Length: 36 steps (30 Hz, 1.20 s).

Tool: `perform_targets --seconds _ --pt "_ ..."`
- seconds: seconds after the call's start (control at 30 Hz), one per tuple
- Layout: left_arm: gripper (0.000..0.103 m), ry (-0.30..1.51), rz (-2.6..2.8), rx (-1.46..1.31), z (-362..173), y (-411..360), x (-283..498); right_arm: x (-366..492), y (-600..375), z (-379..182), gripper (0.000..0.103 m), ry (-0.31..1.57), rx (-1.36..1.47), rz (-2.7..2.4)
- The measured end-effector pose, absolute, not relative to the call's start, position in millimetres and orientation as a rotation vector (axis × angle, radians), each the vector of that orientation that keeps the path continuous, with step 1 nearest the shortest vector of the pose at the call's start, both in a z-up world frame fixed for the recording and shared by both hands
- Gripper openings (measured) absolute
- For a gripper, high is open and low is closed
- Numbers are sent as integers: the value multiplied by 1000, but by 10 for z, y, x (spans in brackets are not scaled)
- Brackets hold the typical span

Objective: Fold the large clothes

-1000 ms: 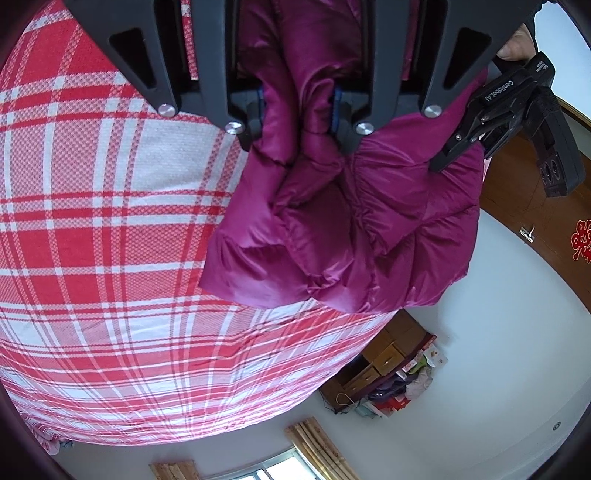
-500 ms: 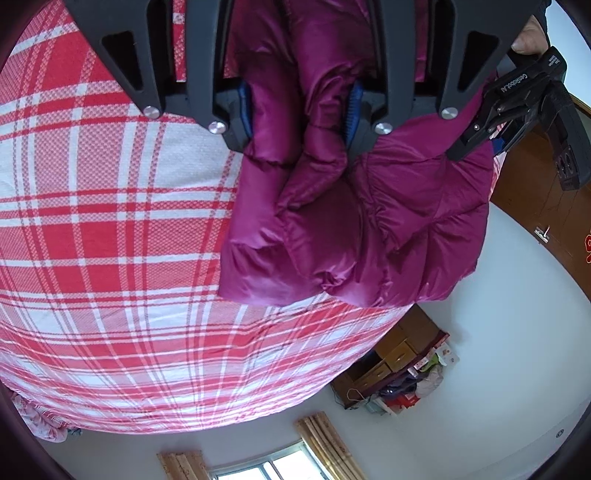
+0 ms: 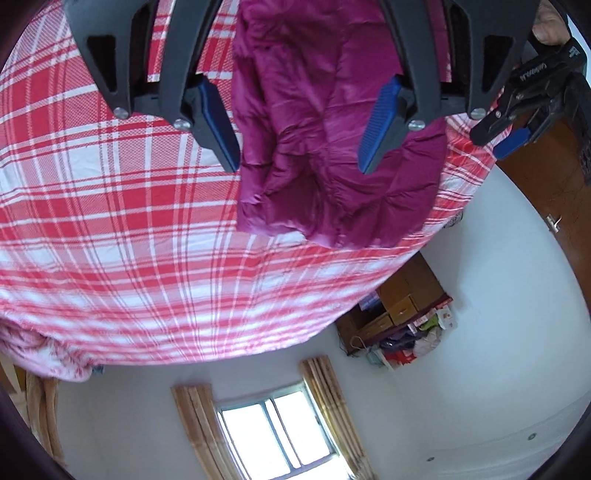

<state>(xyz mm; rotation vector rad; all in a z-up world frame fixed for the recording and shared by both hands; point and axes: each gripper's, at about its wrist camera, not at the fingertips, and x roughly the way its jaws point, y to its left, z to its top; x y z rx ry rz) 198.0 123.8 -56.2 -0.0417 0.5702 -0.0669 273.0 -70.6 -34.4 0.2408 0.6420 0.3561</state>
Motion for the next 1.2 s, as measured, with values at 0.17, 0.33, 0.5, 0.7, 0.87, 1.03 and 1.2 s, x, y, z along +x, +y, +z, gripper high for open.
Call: perform_targets --seconds 0.17,0.33,0.5,0.7,0.87,1.03,1.2 --pt "86 499 -87 -64 -305 1255 1809 2442 -566 -114 76 586 169 361" --pt "86 461 -83 -71 -168 1259 1701 2295 -545 -20 77 555 167 364" --pt "86 446 -83 -76 -120 1256 1661 2221 -567 -5 77 548 171 359" --pt "86 444 -86 -76 -118 1241 1645 2182 -593 -2 77 541 171 359" --pt "86 445 -84 -78 -121 1239 1645 2164 -605 -14 77 544 176 363" --pt "86 446 -78 -80 -126 1232 1634 2154 -595 -22 77 546 179 366" --pt "86 444 -75 -83 -125 1236 1627 2154 -584 -18 77 546 182 369"
